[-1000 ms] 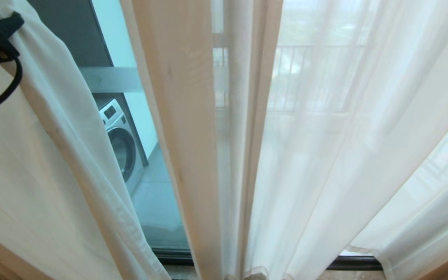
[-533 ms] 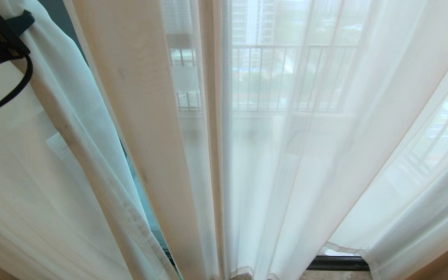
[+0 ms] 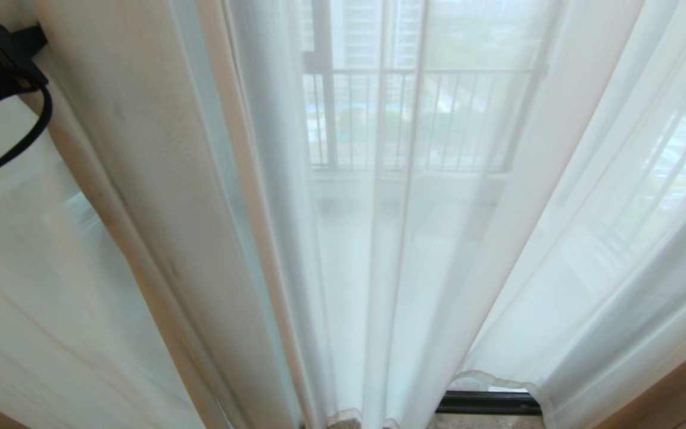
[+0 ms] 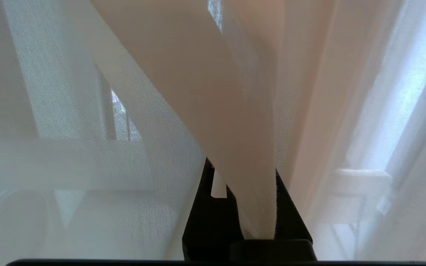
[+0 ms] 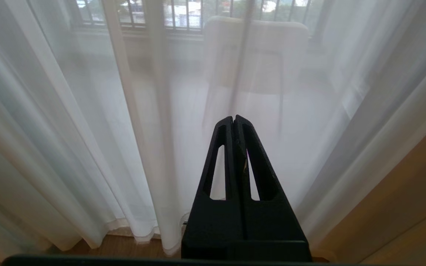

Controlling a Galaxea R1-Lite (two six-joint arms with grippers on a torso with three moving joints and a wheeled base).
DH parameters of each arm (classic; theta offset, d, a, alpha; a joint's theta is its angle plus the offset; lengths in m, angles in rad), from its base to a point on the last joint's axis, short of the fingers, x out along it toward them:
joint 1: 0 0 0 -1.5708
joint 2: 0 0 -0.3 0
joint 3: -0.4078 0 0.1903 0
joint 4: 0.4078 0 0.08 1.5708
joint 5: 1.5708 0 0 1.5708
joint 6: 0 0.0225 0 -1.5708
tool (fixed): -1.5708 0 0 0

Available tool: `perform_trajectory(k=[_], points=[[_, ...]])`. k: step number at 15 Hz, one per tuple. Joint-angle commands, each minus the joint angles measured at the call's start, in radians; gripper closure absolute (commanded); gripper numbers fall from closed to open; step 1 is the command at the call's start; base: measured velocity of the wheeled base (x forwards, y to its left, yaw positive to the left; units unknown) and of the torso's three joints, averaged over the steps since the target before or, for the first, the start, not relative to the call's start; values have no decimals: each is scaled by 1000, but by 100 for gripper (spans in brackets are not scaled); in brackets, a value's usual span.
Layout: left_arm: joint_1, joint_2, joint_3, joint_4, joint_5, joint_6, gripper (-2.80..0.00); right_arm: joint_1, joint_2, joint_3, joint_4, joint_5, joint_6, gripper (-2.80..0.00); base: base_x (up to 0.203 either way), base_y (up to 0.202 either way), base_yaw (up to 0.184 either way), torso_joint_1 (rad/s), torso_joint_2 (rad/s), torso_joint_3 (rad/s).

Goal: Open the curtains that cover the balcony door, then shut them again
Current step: Close the inner curtains on both sides

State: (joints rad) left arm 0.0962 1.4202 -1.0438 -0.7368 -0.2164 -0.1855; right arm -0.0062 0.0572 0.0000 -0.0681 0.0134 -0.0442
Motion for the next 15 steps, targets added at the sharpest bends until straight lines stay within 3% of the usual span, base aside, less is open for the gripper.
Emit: perform_trajectory(k=[1, 15], points=[[-1, 6, -3, -6, -1, 0, 0, 0, 1, 0, -1, 0, 0, 0, 0, -189, 1, 2, -7, 2], [-1, 2, 5, -6, 0, 0, 0, 0, 1, 0, -1, 0, 0, 0, 0, -190, 0, 0, 3, 3]])
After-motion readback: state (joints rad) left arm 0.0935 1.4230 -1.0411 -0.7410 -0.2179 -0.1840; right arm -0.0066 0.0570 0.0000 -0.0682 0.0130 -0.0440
